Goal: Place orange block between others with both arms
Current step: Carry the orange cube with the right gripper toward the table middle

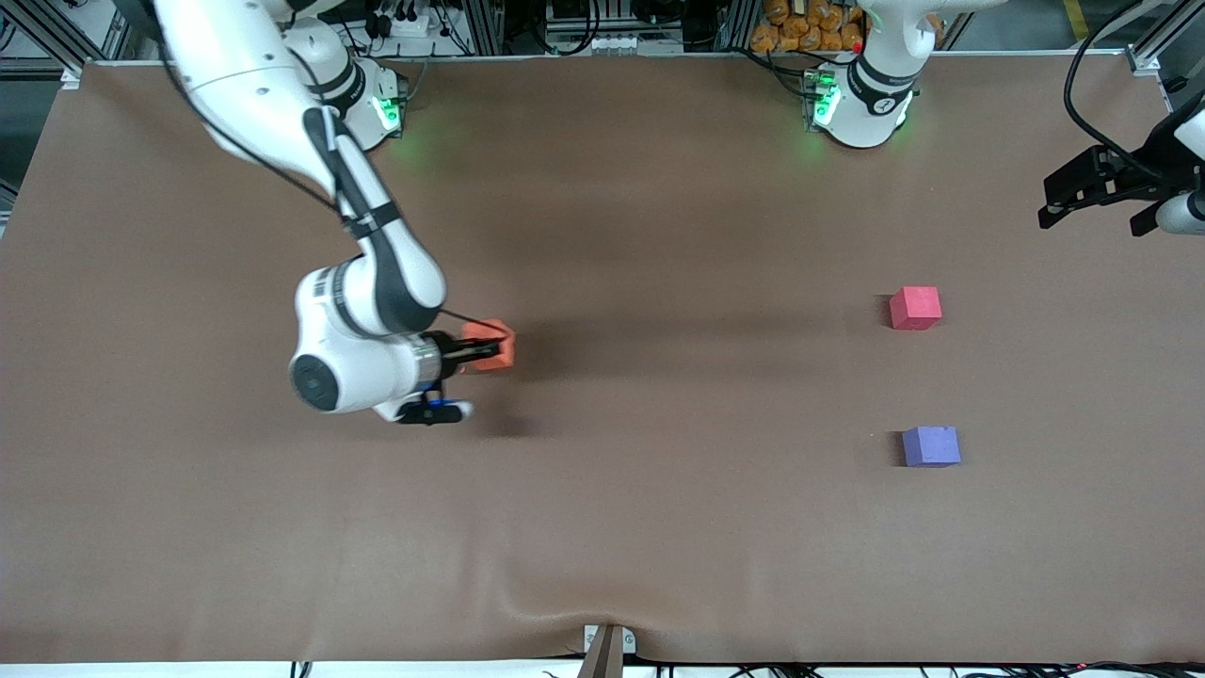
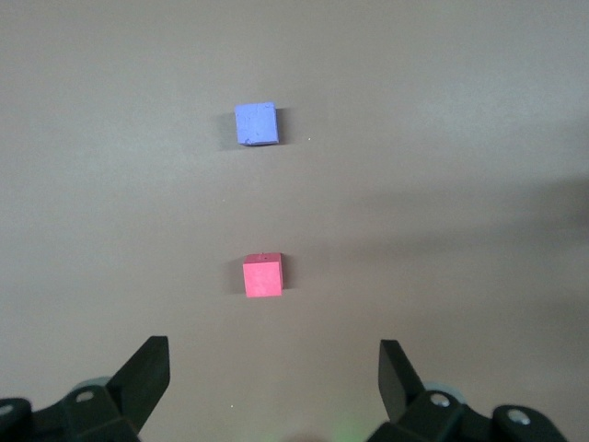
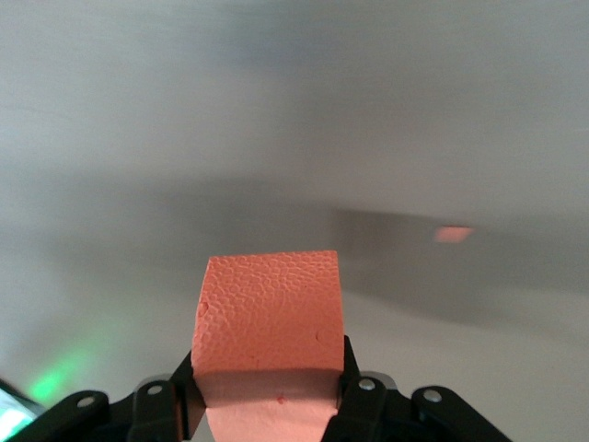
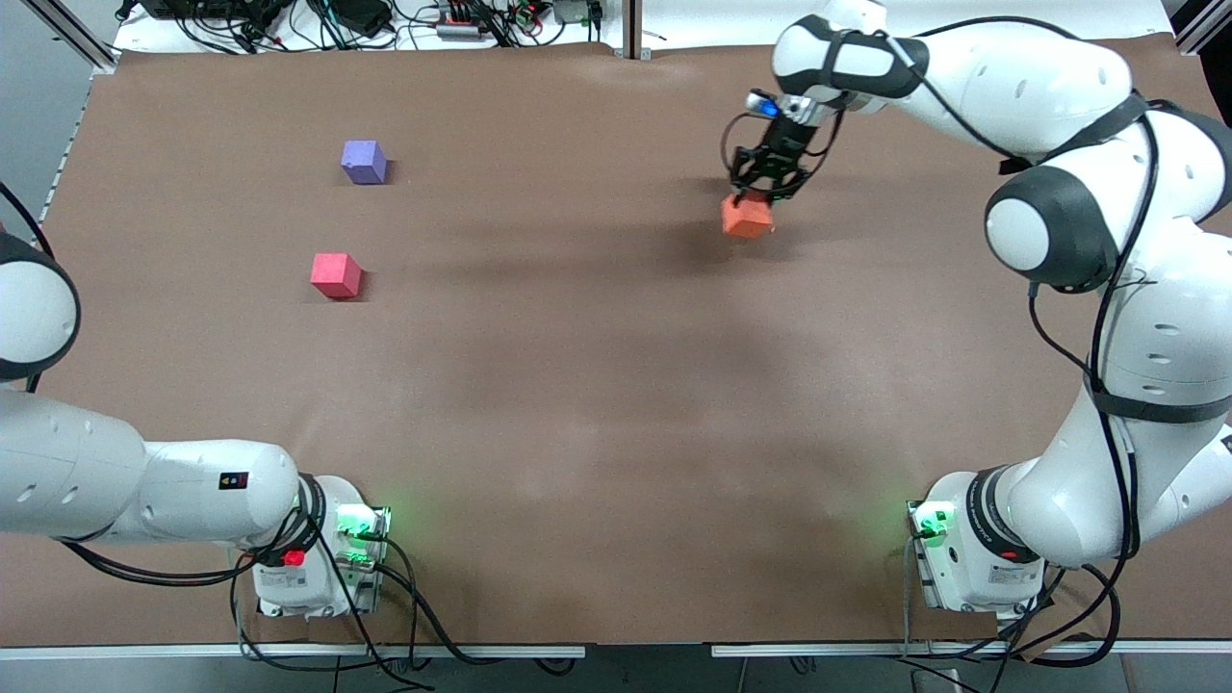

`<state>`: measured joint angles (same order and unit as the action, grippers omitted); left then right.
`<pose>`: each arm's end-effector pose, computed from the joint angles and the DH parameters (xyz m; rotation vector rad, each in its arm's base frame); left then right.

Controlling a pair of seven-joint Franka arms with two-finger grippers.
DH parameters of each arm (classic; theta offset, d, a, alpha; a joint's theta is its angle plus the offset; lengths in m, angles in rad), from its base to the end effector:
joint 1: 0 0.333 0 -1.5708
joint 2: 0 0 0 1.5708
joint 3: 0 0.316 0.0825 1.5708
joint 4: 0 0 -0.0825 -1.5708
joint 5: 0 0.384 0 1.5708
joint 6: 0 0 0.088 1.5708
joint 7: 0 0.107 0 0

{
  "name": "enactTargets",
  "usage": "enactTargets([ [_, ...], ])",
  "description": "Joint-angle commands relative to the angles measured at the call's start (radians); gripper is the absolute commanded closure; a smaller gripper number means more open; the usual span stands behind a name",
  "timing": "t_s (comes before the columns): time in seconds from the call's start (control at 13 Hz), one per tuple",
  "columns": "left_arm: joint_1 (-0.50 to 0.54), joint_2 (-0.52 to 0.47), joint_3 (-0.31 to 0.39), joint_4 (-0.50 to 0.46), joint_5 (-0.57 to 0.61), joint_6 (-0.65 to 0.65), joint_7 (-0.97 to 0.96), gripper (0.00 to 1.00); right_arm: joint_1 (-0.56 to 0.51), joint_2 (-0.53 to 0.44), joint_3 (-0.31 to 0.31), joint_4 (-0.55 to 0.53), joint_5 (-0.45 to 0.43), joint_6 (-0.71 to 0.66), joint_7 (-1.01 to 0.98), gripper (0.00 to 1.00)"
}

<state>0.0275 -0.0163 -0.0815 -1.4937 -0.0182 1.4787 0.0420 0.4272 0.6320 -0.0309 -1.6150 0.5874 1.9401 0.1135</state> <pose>0.5392 -0.0317 0.6614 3.1211 -0.1525 0.0018 0.5960 0.2928 0.2430 -2.6856 0.0221 0.5651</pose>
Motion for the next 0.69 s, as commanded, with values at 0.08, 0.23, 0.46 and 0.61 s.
enactTargets([
  [0.08, 0.006, 0.001, -0.003, 0.007, -0.011, -0.002, 0.004, 0.00, 0.140, 0.015, -0.010, -0.002, 0.051, 0.114, 0.208, 0.38],
  [0.23, 0.006, 0.001, -0.003, 0.007, -0.011, -0.001, 0.004, 0.00, 0.177, 0.028, -0.011, 0.000, 0.052, 0.169, 0.247, 0.36],
  [0.46, 0.006, 0.001, -0.003, 0.007, -0.011, -0.001, 0.004, 0.00, 0.196, 0.044, -0.010, 0.000, 0.051, 0.175, 0.247, 0.31],
  [0.61, 0.006, 0.001, -0.003, 0.007, -0.011, -0.001, 0.004, 0.00, 0.196, 0.046, -0.012, 0.000, 0.049, 0.174, 0.236, 0.13],
])
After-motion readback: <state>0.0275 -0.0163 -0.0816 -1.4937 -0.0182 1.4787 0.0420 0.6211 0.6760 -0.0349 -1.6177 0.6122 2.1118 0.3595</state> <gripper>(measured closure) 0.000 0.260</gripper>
